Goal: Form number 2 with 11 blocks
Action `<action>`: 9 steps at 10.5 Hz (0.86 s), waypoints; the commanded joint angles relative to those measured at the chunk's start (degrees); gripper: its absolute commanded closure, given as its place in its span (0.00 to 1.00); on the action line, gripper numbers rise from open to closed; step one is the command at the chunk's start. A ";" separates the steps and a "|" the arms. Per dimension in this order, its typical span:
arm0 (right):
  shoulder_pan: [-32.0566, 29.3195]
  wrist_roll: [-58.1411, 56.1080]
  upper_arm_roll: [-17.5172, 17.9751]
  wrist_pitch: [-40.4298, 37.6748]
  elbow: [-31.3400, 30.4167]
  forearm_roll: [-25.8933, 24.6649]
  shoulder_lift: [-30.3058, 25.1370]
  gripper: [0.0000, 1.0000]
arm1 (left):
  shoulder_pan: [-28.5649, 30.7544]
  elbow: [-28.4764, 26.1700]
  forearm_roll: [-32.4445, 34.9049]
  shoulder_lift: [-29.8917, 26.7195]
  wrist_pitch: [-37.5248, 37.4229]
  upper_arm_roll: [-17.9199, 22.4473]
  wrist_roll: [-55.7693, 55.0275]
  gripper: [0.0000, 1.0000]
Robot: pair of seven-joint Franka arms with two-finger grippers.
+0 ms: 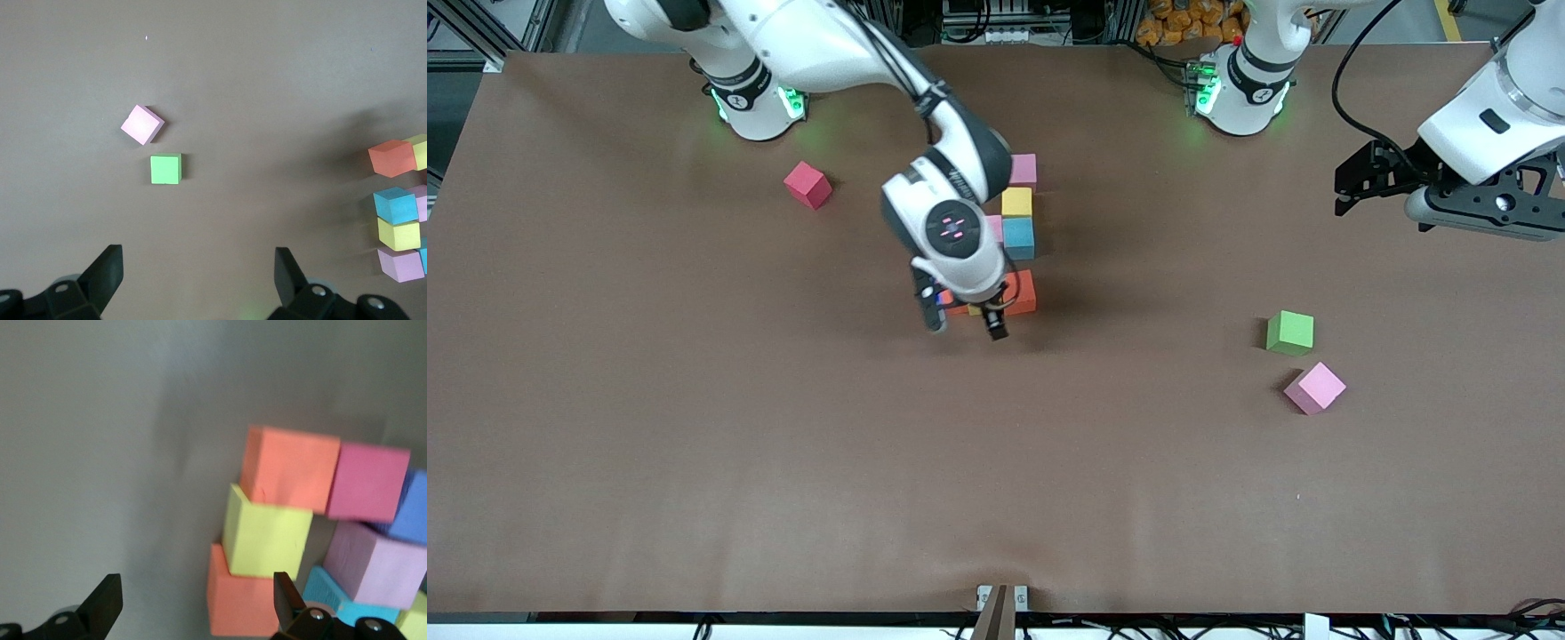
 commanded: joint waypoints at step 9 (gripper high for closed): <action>-30.01 -56.52 4.48 -17.95 -1.79 -0.11 -11.66 0.00 | 1.15 0.07 -0.48 -0.96 0.21 -0.71 -3.33 0.00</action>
